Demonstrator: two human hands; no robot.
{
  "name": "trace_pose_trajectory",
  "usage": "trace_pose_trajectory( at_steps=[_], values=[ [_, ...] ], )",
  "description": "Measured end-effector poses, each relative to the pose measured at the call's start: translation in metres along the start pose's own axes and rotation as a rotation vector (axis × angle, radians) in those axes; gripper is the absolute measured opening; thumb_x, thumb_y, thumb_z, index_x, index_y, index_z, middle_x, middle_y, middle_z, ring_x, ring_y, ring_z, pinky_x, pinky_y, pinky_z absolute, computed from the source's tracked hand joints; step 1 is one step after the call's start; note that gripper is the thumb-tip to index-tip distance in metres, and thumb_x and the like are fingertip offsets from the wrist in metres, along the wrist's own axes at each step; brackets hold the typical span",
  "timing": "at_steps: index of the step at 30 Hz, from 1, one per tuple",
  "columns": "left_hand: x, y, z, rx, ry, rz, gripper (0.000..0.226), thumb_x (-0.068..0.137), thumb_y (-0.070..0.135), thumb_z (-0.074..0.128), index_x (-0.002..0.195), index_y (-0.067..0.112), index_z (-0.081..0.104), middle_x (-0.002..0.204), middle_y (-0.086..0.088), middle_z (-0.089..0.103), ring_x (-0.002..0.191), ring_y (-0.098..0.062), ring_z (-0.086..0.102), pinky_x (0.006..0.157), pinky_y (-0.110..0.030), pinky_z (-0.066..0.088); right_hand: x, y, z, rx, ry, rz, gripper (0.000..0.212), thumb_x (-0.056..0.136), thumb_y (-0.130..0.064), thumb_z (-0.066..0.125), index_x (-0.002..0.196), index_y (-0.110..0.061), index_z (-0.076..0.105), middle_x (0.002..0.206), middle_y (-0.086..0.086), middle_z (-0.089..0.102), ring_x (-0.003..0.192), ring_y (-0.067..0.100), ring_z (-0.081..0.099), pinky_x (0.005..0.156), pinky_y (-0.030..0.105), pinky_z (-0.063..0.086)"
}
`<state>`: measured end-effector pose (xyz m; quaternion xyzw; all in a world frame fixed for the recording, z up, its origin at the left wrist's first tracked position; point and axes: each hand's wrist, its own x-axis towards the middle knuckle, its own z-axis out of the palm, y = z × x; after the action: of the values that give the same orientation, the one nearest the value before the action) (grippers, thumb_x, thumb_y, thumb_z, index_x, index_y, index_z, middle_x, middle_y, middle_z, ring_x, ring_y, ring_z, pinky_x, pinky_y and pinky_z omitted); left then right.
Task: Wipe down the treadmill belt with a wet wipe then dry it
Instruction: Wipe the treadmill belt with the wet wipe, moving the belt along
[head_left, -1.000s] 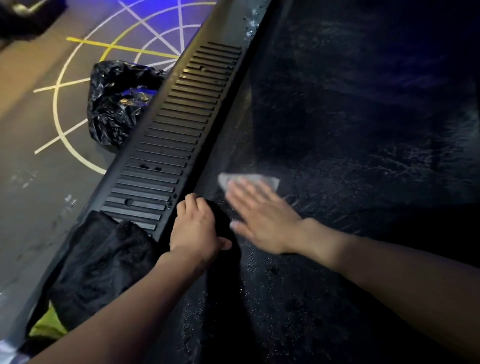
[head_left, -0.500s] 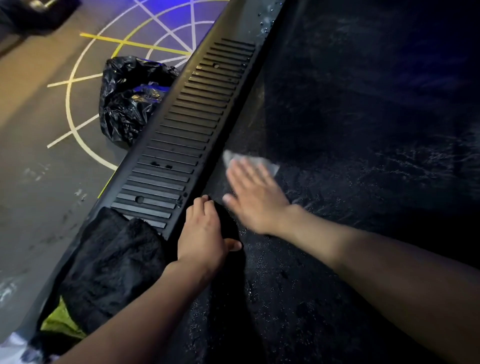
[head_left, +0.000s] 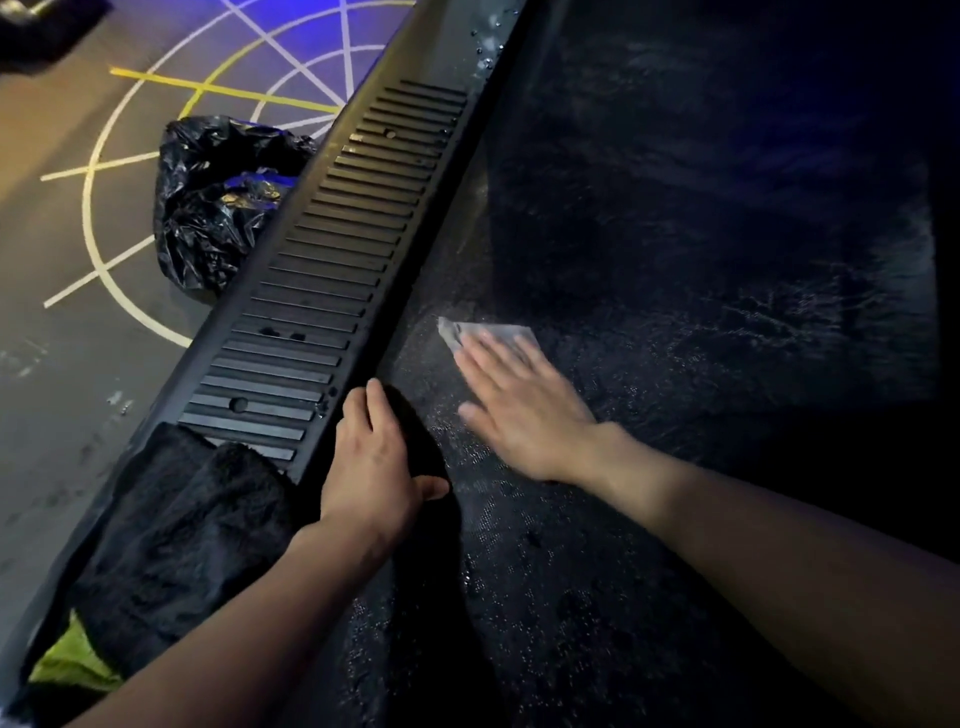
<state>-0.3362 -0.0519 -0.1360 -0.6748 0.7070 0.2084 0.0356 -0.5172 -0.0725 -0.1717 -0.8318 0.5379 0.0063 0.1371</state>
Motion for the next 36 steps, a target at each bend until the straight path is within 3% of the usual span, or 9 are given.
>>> trace_pose_trajectory(
  at_steps=[4,8,11,16,20,24,29,33,36],
  values=[
    [-0.001,0.005,0.0,0.098,-0.017,0.054,0.119,0.069,0.032,0.085,0.153,0.005,0.004,0.155,-0.019,0.011,0.14,-0.035,0.021,0.117,-0.036,0.021,-0.048,-0.018,0.016,-0.05,-0.086,-0.275,0.066,0.106,-0.051,0.014,0.158,-0.012,0.002,0.165,0.007,-0.009,0.152,0.021,-0.015,0.122,0.04,-0.014],
    [-0.002,0.017,0.003,0.296,-0.038,0.206,0.082,0.076,0.031,0.076,0.138,0.007,0.029,0.146,-0.015,0.025,0.131,-0.033,0.03,0.109,-0.037,0.033,-0.066,0.008,0.007,-0.004,-0.022,0.071,0.068,0.105,-0.053,0.01,0.157,-0.014,-0.009,0.165,0.007,-0.016,0.149,0.02,-0.024,0.121,0.04,-0.017],
    [-0.008,0.037,0.004,0.324,-0.082,0.248,0.059,0.084,0.028,0.06,0.133,0.014,0.031,0.14,-0.011,0.026,0.128,-0.032,0.031,0.104,-0.04,0.039,-0.101,-0.008,0.019,-0.009,-0.076,-0.121,0.07,0.105,-0.055,0.013,0.158,-0.012,0.0,0.164,0.007,-0.013,0.151,0.022,-0.019,0.123,0.042,-0.012],
    [-0.023,0.064,0.02,0.339,-0.172,0.335,0.081,0.08,0.037,0.056,0.146,0.011,0.017,0.156,-0.011,0.006,0.147,-0.027,0.006,0.115,-0.05,0.023,-0.116,0.027,0.01,-0.024,-0.022,0.256,0.07,0.104,-0.053,0.009,0.156,-0.014,-0.014,0.164,0.007,-0.021,0.149,0.021,-0.025,0.123,0.043,-0.01],
    [-0.033,0.09,0.034,0.335,-0.304,0.277,0.098,0.084,0.05,0.054,0.152,0.014,-0.006,0.158,-0.023,-0.016,0.147,-0.037,-0.017,0.116,-0.062,0.004,-0.147,0.021,0.018,-0.041,-0.094,-0.008,0.069,0.105,-0.052,0.016,0.158,-0.012,0.0,0.165,0.005,-0.015,0.151,0.019,-0.02,0.121,0.04,-0.013],
    [-0.033,0.098,0.034,0.336,-0.371,0.235,0.121,0.076,0.072,0.059,0.151,0.014,-0.016,0.154,-0.028,-0.026,0.143,-0.041,-0.026,0.113,-0.066,0.001,-0.152,0.053,0.01,0.0,-0.014,0.321,0.068,0.105,-0.052,0.011,0.158,-0.015,-0.009,0.165,0.005,-0.015,0.15,0.019,-0.022,0.123,0.044,-0.008],
    [-0.035,0.103,0.035,0.361,-0.339,0.271,0.123,0.077,0.063,0.067,0.152,0.011,-0.016,0.156,-0.025,-0.024,0.145,-0.04,-0.022,0.115,-0.062,0.007,-0.184,0.04,0.026,-0.059,-0.078,0.068,0.069,0.104,-0.054,0.013,0.159,-0.015,-0.002,0.166,0.005,-0.01,0.152,0.019,-0.016,0.123,0.042,-0.007],
    [-0.039,0.124,0.04,0.417,-0.367,0.541,0.108,0.083,0.041,0.068,0.153,0.024,-0.013,0.159,-0.016,-0.019,0.148,-0.034,-0.014,0.118,-0.052,0.01,-0.197,0.073,0.018,0.031,0.032,0.559,0.073,0.102,-0.056,0.004,0.159,-0.011,0.002,0.166,0.011,-0.002,0.153,0.024,-0.008,0.124,0.049,0.007],
    [-0.048,0.155,0.05,0.392,-0.561,0.404,0.121,0.077,0.058,0.068,0.147,0.033,-0.027,0.149,-0.025,-0.039,0.138,-0.043,-0.034,0.111,-0.068,0.001,-0.225,0.046,0.033,-0.002,-0.048,0.367,0.071,0.104,-0.055,0.014,0.159,-0.011,0.006,0.166,0.01,-0.003,0.154,0.025,-0.004,0.125,0.046,0.002]
  ],
)
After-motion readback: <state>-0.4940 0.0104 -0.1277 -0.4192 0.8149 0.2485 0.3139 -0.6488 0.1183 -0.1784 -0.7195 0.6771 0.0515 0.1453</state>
